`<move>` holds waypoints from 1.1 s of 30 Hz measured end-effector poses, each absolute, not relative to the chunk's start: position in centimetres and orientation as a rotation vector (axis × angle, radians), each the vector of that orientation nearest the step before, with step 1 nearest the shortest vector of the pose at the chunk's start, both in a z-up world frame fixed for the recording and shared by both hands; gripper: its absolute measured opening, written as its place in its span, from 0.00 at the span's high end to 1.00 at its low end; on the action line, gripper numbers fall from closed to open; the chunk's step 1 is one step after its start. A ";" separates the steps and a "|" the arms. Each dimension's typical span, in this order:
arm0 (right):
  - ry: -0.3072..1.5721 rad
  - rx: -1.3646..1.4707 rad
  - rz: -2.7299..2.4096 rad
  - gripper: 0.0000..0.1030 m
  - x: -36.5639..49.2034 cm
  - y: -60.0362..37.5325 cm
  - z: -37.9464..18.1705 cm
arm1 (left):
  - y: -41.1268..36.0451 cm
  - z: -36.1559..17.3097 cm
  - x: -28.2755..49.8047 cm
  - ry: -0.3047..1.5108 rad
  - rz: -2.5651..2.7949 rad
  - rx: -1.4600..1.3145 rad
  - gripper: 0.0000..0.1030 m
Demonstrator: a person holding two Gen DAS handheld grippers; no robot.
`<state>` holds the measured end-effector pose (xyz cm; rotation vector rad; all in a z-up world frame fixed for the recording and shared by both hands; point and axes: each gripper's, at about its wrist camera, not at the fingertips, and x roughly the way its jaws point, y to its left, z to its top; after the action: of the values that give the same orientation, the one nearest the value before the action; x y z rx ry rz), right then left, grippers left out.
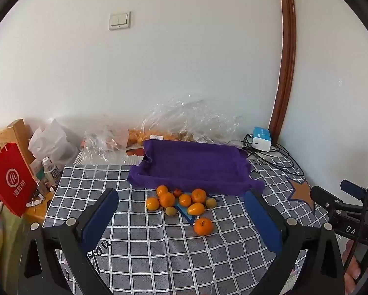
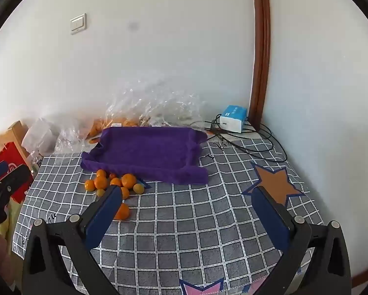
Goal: Organize fruits
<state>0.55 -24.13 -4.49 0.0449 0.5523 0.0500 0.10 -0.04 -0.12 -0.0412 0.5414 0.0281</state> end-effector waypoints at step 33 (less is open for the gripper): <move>0.562 0.050 0.039 0.00 -0.1 -23.9 -3.9 | 0.2 -0.5 0.5 0.564 0.023 -0.060 0.00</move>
<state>-0.08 -23.87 -3.93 0.0505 0.5623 0.0391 0.47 0.20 -0.53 -0.0596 0.5644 0.0235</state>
